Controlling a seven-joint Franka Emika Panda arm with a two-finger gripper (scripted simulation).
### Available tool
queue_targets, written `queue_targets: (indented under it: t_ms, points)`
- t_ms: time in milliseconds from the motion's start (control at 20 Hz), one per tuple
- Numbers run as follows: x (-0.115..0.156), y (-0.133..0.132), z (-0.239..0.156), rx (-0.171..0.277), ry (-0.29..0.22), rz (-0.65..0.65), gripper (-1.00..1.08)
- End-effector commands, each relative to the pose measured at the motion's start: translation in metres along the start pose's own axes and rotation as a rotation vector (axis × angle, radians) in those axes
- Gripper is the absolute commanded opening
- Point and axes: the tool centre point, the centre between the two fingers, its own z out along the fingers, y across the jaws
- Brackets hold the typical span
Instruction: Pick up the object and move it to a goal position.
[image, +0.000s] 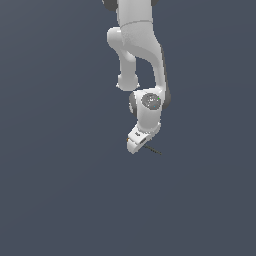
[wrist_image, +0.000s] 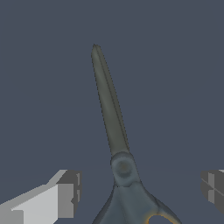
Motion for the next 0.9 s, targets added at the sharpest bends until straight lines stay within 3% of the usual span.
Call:
queue_targets:
  t_ms: [0, 300, 350, 850]
  points:
    - [0.0, 0.0, 0.012, 0.0, 0.0, -0.002, 1.0]
    - [0.0, 0.0, 0.022, 0.0, 0.0, -0.002, 1.0]
    - [0.0, 0.0, 0.022, 0.0, 0.0, -0.002, -1.0]
    - [0.002, -0.002, 0.02, 0.0, 0.002, -0.007, -1.0]
